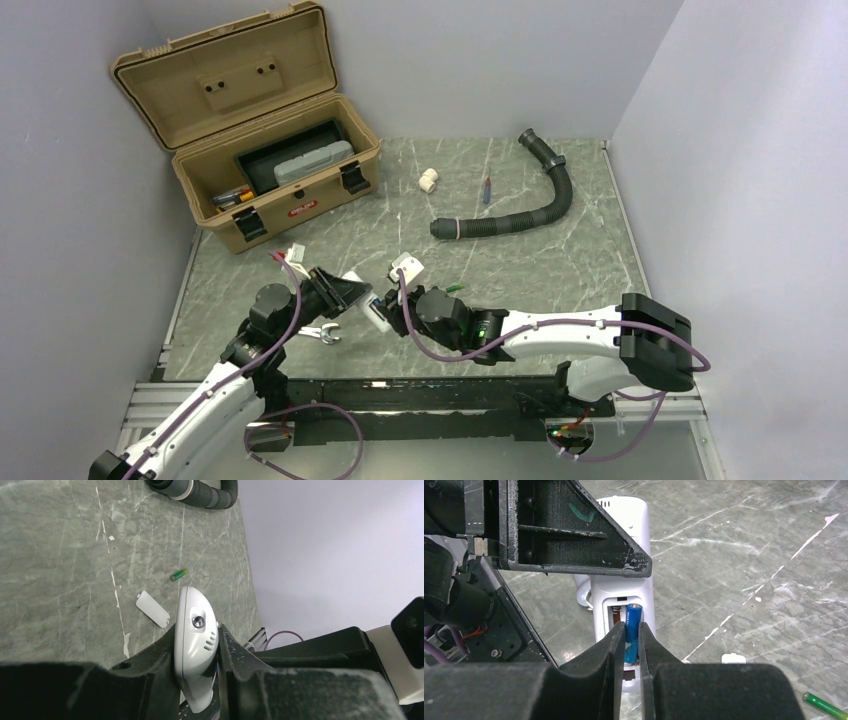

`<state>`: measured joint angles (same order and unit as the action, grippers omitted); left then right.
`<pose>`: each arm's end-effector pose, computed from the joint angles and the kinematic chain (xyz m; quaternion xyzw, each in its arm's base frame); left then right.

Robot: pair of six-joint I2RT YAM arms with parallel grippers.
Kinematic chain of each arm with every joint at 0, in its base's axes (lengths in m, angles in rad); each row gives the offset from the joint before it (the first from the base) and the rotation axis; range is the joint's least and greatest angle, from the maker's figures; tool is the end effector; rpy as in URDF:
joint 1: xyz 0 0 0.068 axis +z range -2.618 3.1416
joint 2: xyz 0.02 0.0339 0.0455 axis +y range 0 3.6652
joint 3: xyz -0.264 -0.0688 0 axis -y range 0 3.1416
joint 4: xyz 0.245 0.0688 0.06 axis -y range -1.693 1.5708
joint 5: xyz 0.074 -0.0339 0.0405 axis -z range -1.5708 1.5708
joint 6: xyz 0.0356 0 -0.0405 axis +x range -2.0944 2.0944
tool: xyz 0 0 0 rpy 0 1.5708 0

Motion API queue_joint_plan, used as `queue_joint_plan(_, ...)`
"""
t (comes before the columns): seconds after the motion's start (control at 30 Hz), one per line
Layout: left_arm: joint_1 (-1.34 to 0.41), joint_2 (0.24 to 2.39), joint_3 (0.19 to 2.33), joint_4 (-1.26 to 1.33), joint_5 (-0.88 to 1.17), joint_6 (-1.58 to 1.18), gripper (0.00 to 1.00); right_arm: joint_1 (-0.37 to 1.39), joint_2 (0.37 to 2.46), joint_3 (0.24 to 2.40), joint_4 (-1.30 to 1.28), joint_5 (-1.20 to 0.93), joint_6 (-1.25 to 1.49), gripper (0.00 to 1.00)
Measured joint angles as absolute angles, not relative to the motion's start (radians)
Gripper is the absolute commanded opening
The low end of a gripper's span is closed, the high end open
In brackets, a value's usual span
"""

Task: Load the batteries into the remote control
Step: Load the battery into the remote control.

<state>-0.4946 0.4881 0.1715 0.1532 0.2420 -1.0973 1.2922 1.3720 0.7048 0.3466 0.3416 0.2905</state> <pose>0.1240 -0.0766 0.2004 -0.1501 0.7460 -0.5233 0.3836 0.0938 0.2847 0.2339 -0.2965 0.7487 0.3133 0.5034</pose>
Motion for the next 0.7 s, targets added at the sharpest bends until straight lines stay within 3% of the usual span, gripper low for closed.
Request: queue_joint_plan(0.7, -0.495, 0.5, 0.168, 0.163, 0.25, -1.104, 0.0, 1.293, 1.372, 0.701, 0.346, 0.331, 0.287, 0.09)
